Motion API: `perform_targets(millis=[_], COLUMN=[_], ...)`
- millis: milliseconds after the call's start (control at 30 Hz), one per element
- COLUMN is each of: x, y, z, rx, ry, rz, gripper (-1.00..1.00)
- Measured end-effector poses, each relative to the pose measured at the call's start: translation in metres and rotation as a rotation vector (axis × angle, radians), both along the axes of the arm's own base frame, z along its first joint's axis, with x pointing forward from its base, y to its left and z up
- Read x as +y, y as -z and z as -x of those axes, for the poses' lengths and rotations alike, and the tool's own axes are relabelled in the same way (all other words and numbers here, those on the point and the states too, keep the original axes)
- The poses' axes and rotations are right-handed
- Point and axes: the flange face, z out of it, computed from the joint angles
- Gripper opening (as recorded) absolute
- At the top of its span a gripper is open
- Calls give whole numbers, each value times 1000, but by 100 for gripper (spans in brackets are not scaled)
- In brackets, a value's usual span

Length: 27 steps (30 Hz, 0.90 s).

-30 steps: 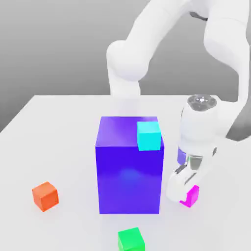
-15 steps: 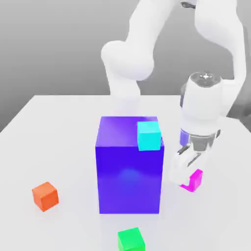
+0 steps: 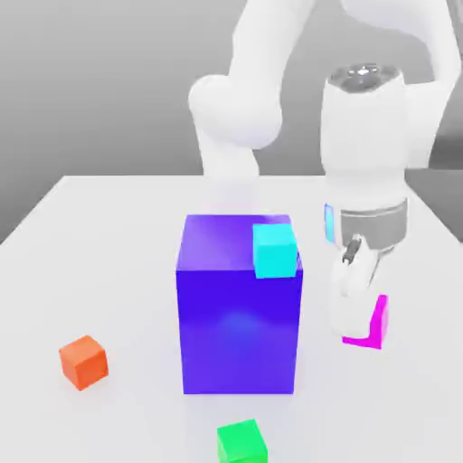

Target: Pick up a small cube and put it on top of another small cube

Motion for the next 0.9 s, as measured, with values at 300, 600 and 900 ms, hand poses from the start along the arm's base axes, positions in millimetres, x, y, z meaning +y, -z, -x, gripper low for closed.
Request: perform_targets(millis=[300, 600, 900], x=[-82, -121, -119], y=[3, 62, 108], z=[-48, -60, -58], rx=[-6, 46, 51], ry=[-147, -266, -271], rz=[49, 137, 139], gripper=[-100, -100, 100])
